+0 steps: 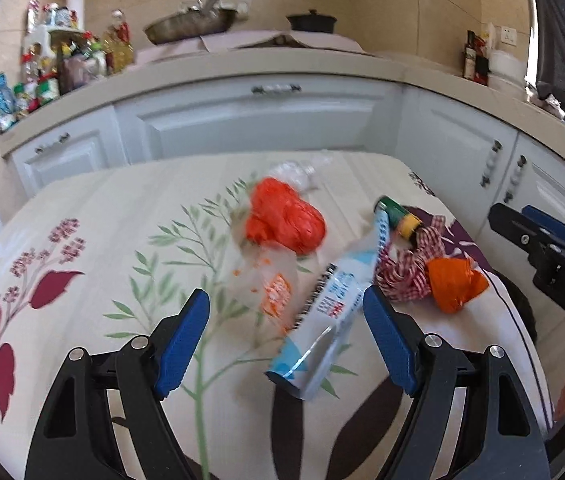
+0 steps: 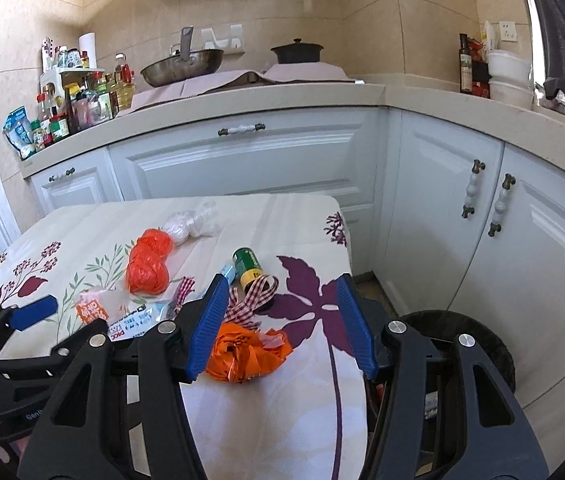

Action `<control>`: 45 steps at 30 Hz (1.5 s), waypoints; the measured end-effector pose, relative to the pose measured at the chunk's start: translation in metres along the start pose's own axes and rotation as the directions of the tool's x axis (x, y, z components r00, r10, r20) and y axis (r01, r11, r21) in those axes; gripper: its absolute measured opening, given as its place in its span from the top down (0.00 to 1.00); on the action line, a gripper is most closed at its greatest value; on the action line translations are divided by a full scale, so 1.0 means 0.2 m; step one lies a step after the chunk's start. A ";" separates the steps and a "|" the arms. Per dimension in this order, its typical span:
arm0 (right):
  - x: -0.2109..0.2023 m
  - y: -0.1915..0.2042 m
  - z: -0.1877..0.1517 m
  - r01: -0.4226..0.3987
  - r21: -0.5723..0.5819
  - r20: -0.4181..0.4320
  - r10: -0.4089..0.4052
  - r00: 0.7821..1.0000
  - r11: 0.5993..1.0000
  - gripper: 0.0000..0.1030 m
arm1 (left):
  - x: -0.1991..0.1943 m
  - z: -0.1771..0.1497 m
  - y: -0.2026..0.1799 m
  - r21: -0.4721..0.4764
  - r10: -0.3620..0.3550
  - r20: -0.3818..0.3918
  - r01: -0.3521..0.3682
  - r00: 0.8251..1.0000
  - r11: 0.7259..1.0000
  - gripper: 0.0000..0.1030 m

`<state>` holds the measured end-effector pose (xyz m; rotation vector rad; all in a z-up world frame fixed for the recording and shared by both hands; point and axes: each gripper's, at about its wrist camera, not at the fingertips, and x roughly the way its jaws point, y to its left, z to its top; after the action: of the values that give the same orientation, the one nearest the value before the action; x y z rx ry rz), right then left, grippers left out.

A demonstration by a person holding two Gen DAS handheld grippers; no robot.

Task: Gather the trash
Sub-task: 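Move back to the table and grasp the white-blue toothpaste tube with the left tool, then grasp the orange plastic bag with the right tool while the left tool holds the tube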

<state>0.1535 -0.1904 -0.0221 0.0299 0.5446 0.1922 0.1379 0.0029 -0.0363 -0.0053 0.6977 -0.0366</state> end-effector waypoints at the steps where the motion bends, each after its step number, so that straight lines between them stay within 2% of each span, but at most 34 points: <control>1: 0.01 -0.01 0.00 -0.004 0.006 -0.007 0.004 1.000 1.000 0.47 | 0.01 0.00 0.00 -0.002 -0.008 -0.005 0.008 1.000 1.000 0.25; 3: 0.01 -0.01 -0.01 -0.008 0.014 -0.014 0.008 1.000 1.000 0.47 | 0.02 0.00 0.00 0.006 -0.020 -0.026 0.020 0.999 1.000 0.27; 4: 0.01 -0.01 -0.01 -0.008 0.015 -0.015 0.009 1.000 1.000 0.47 | 0.03 0.00 0.00 0.014 -0.022 -0.039 0.023 0.999 1.000 0.33; 7: 0.02 -0.02 -0.01 -0.010 0.020 -0.018 0.010 1.000 1.000 0.47 | 0.07 -0.01 -0.01 0.023 -0.035 -0.084 0.037 0.996 0.999 0.40; 12: 0.03 -0.03 -0.02 -0.019 0.023 -0.035 0.019 0.999 1.000 0.46 | 0.12 -0.02 0.00 0.011 -0.068 -0.149 0.071 0.986 0.997 0.43; 13: 0.03 -0.03 -0.02 -0.020 0.023 -0.036 0.021 0.999 1.000 0.46 | 0.13 -0.02 0.00 0.010 -0.072 -0.160 0.074 0.985 0.997 0.46; 14: 0.03 -0.03 -0.02 -0.021 0.022 -0.037 0.022 0.999 1.000 0.46 | 0.14 -0.03 0.00 0.009 -0.079 -0.174 0.082 0.982 0.997 0.50; 16: 0.03 -0.03 -0.02 -0.024 0.019 -0.044 0.025 0.999 1.000 0.46 | 0.16 -0.03 0.00 0.011 -0.088 -0.188 0.092 0.978 0.996 0.66; 17: 0.04 -0.03 -0.02 -0.025 0.017 -0.047 0.026 0.999 1.000 0.46 | 0.16 -0.03 0.00 0.017 -0.090 -0.186 0.095 0.978 0.995 0.68; 18: 0.04 -0.02 -0.02 -0.026 0.015 -0.053 0.027 0.998 1.000 0.46 | 0.15 -0.03 -0.01 0.020 -0.101 -0.183 0.106 0.978 0.994 0.77; 24: 0.06 0.00 -0.03 -0.032 0.000 -0.079 0.032 0.996 0.999 0.46 | 0.09 -0.03 0.02 0.017 -0.099 -0.135 0.102 0.986 0.995 0.83; 32: 0.12 0.05 -0.04 -0.040 -0.027 -0.159 0.036 0.987 0.999 0.46 | 0.02 -0.01 0.10 -0.009 -0.097 -0.106 0.097 0.990 0.995 0.84; 35: 0.15 0.06 -0.05 -0.050 -0.029 -0.193 0.043 0.980 0.998 0.36 | 0.03 0.00 0.11 -0.017 -0.098 -0.104 0.097 0.990 0.995 0.84; 41: 0.18 0.10 -0.07 -0.070 -0.059 -0.246 0.054 0.968 0.996 0.36 | 0.05 -0.02 0.13 -0.050 -0.118 -0.121 0.113 0.986 0.992 0.84; 43: 0.18 0.11 -0.08 -0.076 -0.069 -0.254 0.056 0.966 0.995 0.40 | 0.05 -0.02 0.14 -0.066 -0.133 -0.129 0.125 0.983 0.990 0.84; 44: 0.18 0.12 -0.08 -0.086 -0.070 -0.266 0.065 0.962 0.994 0.49 | 0.06 -0.02 0.14 -0.072 -0.139 -0.132 0.130 0.981 0.989 0.84; 45: 0.19 0.12 -0.09 -0.093 -0.073 -0.279 0.069 0.958 0.993 0.52 | 0.05 -0.03 0.15 -0.073 -0.139 -0.132 0.130 0.981 0.989 0.84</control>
<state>0.1709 -0.1598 -0.0550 -0.0592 0.8138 0.3027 0.1434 0.0318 -0.0476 -0.1126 0.8345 -0.1459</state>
